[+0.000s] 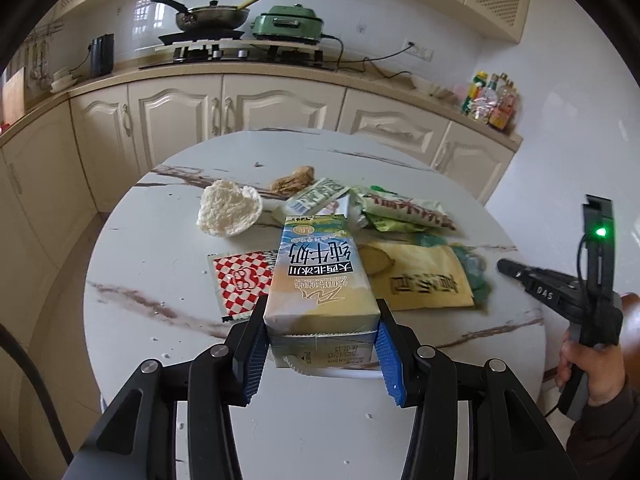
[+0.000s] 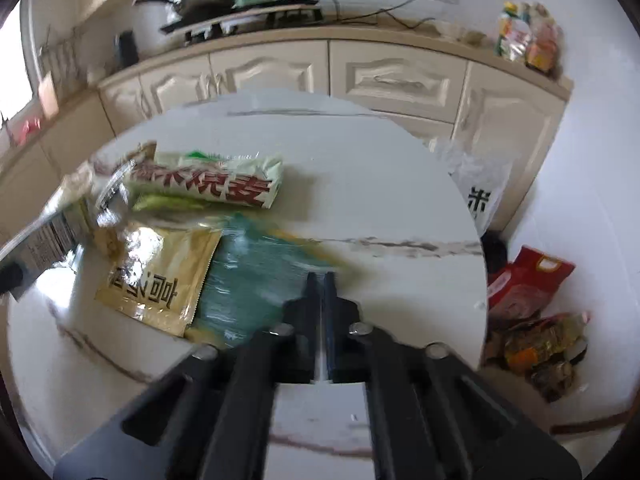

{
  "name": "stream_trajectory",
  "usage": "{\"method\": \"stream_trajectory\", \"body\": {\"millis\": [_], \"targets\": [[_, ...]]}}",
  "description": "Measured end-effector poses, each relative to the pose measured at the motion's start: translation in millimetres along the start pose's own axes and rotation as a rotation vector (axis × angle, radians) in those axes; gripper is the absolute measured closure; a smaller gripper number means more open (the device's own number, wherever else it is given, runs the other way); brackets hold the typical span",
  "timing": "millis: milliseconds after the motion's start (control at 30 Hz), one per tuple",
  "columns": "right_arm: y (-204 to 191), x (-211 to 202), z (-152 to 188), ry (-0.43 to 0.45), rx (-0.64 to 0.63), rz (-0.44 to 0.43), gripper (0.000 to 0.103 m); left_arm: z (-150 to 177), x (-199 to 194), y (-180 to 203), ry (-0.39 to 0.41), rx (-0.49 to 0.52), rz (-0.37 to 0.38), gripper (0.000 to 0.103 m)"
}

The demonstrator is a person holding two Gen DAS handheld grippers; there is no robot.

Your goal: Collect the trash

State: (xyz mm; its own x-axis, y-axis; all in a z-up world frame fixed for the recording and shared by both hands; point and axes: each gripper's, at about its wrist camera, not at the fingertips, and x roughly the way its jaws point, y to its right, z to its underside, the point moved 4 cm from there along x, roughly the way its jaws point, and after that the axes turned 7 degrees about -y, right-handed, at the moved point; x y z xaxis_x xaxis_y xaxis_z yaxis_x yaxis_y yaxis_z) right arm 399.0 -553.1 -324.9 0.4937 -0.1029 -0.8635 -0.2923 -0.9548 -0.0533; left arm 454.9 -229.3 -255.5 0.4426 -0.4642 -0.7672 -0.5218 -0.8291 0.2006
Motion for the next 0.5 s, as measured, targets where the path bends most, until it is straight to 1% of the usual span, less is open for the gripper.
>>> {"method": "stream_trajectory", "body": {"millis": [33, 133, 200, 233, 267, 300, 333, 433, 467, 500], "targets": [[0.1, 5.3, 2.3, -0.044, -0.002, -0.01, 0.102, 1.2, 0.4, 0.7, -0.005, 0.005, -0.003, 0.058], [-0.9, 6.5, 7.5, -0.039, -0.005, 0.007, 0.102, 7.6, -1.1, 2.8, -0.012, 0.01, -0.003, 0.058], [-0.2, 2.3, 9.8, -0.035, 0.032, -0.038, 0.099, 15.0, -2.8, 2.0, -0.027, 0.01, -0.003, 0.058], [-0.8, 0.6, 10.9, -0.034, 0.035, -0.056, 0.091, 17.9, -4.3, 1.9, -0.031, 0.011, -0.003, 0.058], [-0.5, -1.2, 12.2, -0.031, 0.036, -0.053, 0.081, 21.2, -5.8, 1.8, -0.033, 0.012, -0.006, 0.058], [-1.4, -3.5, 12.8, -0.025, 0.025, -0.043, 0.058, 25.7, -7.7, 0.4, -0.039, 0.014, -0.015, 0.058], [-5.1, -6.1, 13.4, -0.018, -0.007, -0.045, 0.045, 28.5, -9.6, -0.5, -0.039, 0.013, -0.023, 0.058], [-18.5, -16.6, 16.0, -0.005, -0.123, -0.046, 0.039, 33.2, -15.7, -3.2, -0.041, 0.005, -0.026, 0.058], [-23.2, -18.8, 15.7, -0.008, -0.158, -0.06, 0.036, 33.3, -16.6, -2.9, -0.041, 0.004, -0.027, 0.058], [-29.2, -19.6, 14.9, -0.01, -0.198, -0.071, 0.028, 33.6, -17.4, -2.8, -0.041, 0.004, -0.028, 0.058]]}}
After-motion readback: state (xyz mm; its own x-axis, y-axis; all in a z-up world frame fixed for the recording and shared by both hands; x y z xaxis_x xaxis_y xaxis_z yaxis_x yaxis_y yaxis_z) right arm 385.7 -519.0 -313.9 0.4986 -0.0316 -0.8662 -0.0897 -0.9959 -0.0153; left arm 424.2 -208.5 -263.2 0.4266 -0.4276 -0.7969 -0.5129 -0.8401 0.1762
